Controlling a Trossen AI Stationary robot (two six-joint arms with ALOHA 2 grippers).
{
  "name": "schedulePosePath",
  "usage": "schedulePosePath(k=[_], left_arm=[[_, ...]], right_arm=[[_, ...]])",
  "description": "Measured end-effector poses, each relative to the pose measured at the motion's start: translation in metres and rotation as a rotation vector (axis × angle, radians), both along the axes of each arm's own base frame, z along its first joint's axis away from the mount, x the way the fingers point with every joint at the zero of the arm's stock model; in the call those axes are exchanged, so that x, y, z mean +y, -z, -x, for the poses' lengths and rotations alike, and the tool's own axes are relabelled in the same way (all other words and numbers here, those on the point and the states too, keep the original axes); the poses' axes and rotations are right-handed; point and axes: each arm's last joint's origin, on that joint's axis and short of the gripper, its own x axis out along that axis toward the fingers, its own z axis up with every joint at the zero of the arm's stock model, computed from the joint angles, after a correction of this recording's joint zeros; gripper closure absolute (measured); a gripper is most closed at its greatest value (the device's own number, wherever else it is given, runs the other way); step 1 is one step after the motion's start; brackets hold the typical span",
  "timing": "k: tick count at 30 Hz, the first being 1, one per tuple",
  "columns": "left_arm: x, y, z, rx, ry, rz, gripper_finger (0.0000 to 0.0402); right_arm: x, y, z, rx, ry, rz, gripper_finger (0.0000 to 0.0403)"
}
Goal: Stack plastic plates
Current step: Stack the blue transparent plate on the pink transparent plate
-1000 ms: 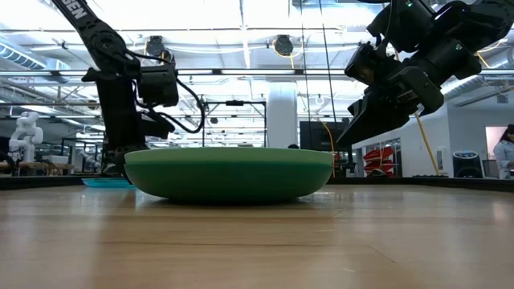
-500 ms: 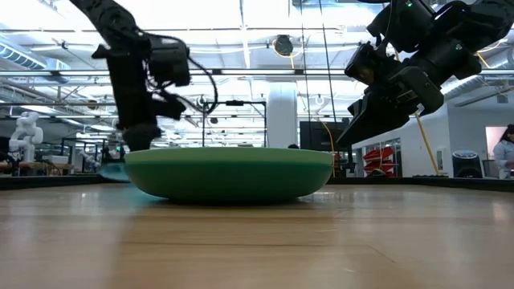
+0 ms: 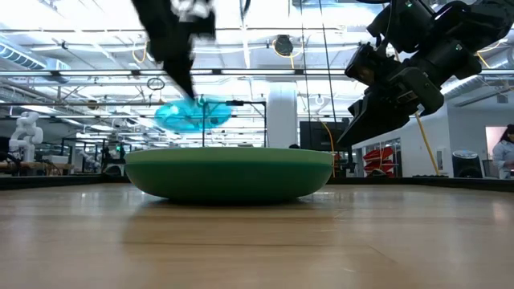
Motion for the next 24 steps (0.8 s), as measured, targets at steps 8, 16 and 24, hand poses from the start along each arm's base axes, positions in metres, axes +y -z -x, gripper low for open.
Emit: schedulePosePath(k=[8,16,24], left_arm=[[-0.063,-0.04,-0.016,-0.191,0.275,0.178,0.0399],[-0.124,-0.023,-0.021,-0.2,0.431,0.169,0.0399],[-0.132,0.025,-0.04,-0.031,0.353,0.136,0.0399]], right_arm=[[0.0,0.0,0.0,0.0,0.0,0.0,0.0397],[0.0,0.0,0.0,-0.005,-0.002,0.003,0.0397],[0.0,-0.001,-0.001,-0.015,-0.002,0.002,0.0397]])
